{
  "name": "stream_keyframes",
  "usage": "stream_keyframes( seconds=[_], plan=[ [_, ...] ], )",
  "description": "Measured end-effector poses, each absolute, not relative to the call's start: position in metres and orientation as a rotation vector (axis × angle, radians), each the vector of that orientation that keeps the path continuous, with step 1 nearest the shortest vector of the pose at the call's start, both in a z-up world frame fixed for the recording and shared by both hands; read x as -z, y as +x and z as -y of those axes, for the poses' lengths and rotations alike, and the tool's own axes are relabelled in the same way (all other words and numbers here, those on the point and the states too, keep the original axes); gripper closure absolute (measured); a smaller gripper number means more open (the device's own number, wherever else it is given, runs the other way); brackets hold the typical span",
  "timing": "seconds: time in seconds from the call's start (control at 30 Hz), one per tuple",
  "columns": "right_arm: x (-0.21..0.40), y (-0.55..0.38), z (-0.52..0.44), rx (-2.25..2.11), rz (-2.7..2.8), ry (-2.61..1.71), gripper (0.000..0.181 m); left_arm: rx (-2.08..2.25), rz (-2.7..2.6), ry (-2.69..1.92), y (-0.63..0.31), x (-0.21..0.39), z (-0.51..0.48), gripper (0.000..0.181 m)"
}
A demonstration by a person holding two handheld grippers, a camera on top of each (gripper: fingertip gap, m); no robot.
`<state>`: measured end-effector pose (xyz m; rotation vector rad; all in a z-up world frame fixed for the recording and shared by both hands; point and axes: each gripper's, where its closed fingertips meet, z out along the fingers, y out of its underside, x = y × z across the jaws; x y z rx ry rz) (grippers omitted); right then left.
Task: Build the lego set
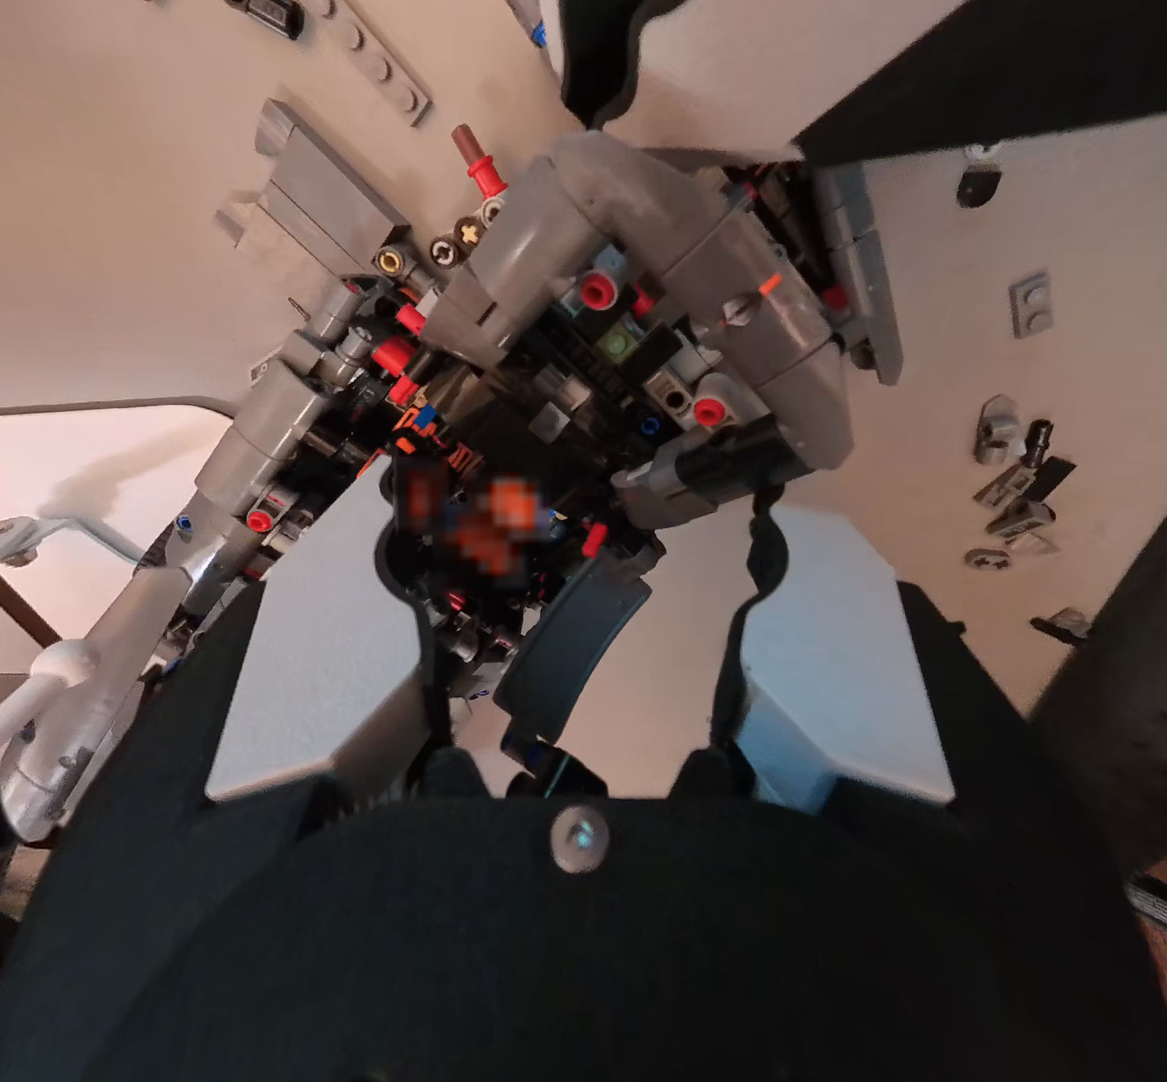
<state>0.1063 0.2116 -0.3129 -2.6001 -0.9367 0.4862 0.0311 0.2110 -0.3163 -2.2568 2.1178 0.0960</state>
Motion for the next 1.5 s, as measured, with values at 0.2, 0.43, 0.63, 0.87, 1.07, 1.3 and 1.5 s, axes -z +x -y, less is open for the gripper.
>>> stream_keyframes(
  seconds=[0.2,0.43,0.63,0.87,1.07,1.3,1.5],
  plan=[
    [0.313,0.106,-0.212,-0.510,0.913,-2.589,0.180,-0.078,-2.132,-2.237,0.031,0.319,-0.212,0.076],
    [0.313,0.106,-0.213,-0.434,0.861,-2.586,0.180,-0.060,-2.103,-2.230,0.033,0.322,-0.213,0.077],
    [0.313,0.106,-0.212,-0.363,0.852,-2.582,0.180,-0.055,-2.087,-2.211,0.034,0.324,-0.213,0.076],
    [0.313,0.103,-0.211,-0.486,0.856,-2.602,0.180,-0.023,-2.042,-2.193,0.035,0.324,-0.216,0.081],
    [0.314,0.105,-0.211,-0.350,0.962,-2.681,0.181,-0.020,-2.024,-2.179,0.037,0.325,-0.217,0.083],
    [0.313,0.109,-0.211,-0.390,1.016,-2.728,0.181,-0.007,-2.018,-2.169,0.040,0.326,-0.217,0.083],
    [0.313,0.107,-0.213,-0.521,0.957,-2.707,0.181,-0.009,-2.016,-2.168,0.041,0.326,-0.219,0.082]
  ],
)
